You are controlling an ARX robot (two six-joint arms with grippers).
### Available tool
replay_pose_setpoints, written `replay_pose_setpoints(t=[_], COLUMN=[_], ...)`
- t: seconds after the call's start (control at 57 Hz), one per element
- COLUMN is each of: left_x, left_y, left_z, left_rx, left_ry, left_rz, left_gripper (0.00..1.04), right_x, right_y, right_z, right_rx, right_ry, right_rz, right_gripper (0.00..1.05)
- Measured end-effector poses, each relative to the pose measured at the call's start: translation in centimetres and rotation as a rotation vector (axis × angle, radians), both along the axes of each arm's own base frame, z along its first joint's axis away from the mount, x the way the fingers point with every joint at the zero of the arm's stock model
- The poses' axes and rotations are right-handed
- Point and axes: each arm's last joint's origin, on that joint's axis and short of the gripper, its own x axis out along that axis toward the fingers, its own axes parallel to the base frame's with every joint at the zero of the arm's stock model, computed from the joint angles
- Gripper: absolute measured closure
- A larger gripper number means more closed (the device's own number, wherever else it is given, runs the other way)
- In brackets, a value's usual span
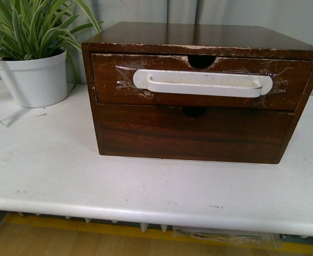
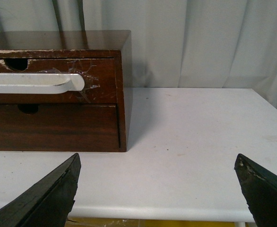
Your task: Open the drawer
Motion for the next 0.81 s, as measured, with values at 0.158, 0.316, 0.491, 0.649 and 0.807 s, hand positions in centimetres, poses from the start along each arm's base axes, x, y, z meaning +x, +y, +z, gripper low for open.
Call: replay_pose_setpoints(t=[0.158, 0.316, 0.491, 0.649, 0.807], left_x=[0.0, 0.0, 0.0, 0.0, 0.0], left_y=[0.0, 0.0, 0.0, 0.0, 0.0], left_z=[0.0, 0.0, 0.0, 0.0, 0.0], left_rx=[0.0, 0.0, 0.0, 0.0, 0.0], left_ry=[0.0, 0.0, 0.0, 0.0, 0.0], left_rz=[0.0, 0.0, 0.0, 0.0, 0.0], left_gripper=[0.06, 0.06, 0.06, 0.06, 0.06], right_x=[0.0, 0.0, 0.0, 0.0, 0.0], right_y=[0.0, 0.0, 0.0, 0.0, 0.0], right_z=[0.0, 0.0, 0.0, 0.0, 0.0], right_rx=[0.0, 0.0, 0.0, 0.0, 0.0], right_ry=[0.0, 0.0, 0.0, 0.0, 0.0], right_rz=[0.0, 0.0, 0.0, 0.0, 0.0], right_gripper=[0.09, 0.09, 0.09, 0.09, 0.09])
